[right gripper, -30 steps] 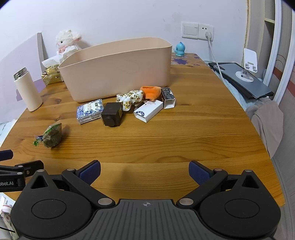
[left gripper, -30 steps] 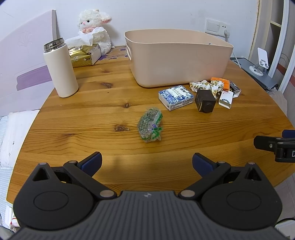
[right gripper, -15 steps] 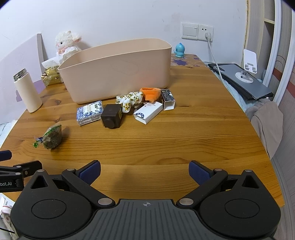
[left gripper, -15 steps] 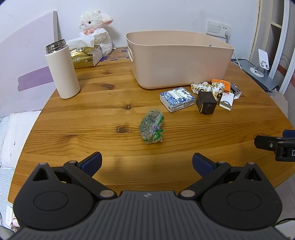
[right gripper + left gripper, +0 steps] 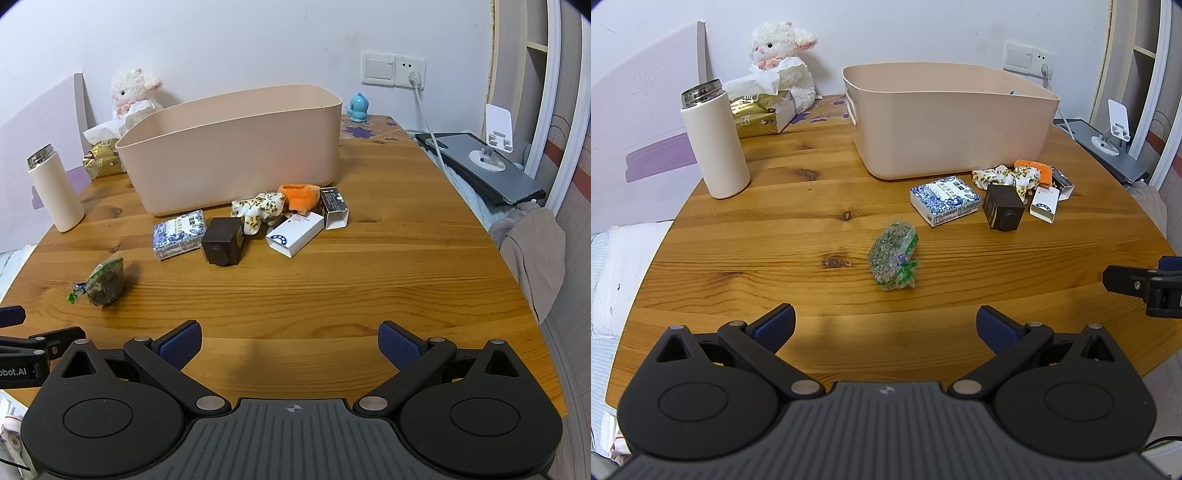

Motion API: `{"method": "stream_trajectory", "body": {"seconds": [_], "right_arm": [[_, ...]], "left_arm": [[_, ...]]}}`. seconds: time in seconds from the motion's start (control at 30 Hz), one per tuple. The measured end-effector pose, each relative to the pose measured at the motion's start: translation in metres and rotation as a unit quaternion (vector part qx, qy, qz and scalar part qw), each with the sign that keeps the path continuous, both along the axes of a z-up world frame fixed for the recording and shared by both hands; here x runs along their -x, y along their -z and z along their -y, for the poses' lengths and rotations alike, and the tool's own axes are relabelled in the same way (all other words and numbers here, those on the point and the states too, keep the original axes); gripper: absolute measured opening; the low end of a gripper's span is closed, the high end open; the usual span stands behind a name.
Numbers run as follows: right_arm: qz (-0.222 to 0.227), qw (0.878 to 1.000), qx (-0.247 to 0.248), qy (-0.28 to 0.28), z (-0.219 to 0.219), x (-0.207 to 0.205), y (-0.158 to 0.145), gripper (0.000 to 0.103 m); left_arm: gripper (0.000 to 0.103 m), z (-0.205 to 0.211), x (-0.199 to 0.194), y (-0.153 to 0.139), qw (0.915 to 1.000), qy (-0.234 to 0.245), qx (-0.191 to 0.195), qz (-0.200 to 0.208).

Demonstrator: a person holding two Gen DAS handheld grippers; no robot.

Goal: Organize objects

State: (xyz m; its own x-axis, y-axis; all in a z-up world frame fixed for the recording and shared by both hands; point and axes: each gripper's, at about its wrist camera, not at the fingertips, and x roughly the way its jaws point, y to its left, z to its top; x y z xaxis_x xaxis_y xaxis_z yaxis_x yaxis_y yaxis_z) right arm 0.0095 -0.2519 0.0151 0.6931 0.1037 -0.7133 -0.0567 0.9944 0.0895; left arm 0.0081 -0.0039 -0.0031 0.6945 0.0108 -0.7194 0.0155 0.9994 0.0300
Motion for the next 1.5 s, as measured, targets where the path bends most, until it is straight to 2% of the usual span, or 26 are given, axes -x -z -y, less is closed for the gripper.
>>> {"method": "stream_trajectory", "body": {"seconds": [0.83, 1.07, 1.5], "right_arm": [[-0.009, 1.000, -0.009, 0.004, 0.003, -0.019, 0.013, 0.103], [-0.019, 1.000, -0.014, 0.000, 0.005, -0.036, 0.026, 0.103], [-0.026, 1.000, 0.011, -0.013, 0.000, -0.090, 0.047, 0.103]], "left_arm": [[0.103, -0.006, -0.018, 0.008, 0.9998, -0.012, 0.000, -0.016], [0.103, -0.006, -0.034, 0.019, 0.9993, -0.014, -0.002, -0.036], [0.103, -0.003, -0.077, 0.041, 0.9979, -0.012, -0.001, -0.063]]}}
